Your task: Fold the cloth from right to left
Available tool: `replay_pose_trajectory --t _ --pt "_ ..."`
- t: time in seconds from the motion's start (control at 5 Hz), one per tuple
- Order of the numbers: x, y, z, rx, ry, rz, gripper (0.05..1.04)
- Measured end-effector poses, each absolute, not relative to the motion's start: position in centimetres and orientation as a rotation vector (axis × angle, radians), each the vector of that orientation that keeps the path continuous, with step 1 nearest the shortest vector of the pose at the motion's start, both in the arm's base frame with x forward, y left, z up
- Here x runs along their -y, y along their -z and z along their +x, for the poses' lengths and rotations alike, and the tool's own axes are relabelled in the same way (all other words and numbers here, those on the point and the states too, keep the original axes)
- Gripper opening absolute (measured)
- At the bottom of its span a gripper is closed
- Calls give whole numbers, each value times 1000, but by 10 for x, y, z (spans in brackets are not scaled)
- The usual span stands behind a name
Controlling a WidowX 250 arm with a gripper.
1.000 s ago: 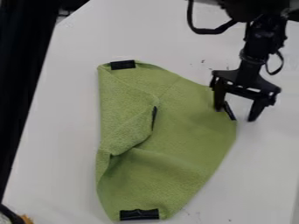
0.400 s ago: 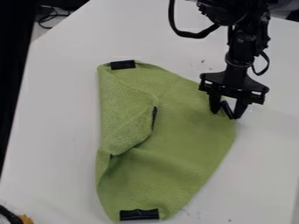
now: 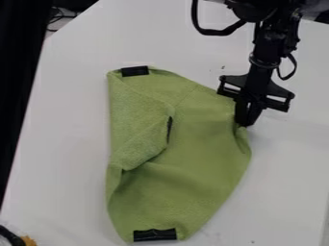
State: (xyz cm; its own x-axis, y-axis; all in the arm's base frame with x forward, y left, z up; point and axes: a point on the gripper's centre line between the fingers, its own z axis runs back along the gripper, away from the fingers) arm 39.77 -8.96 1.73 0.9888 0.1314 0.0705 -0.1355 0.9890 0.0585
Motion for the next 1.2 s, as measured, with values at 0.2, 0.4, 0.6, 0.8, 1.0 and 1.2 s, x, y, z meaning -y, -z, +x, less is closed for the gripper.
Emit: replay_pose_trajectory --t 0.2,0.4,0.6,0.8,1.0,1.2 --pt "83 -54 396 93 -245 62 69" --pt "47 -86 383 148 -431 0 67" --pt "14 -76 354 154 -556 -58 67" --pt "-16 -56 326 162 -667 -120 67" --pt "-20 -35 310 157 -660 -172 67" --pt "-26 -28 303 153 -648 -167 90"
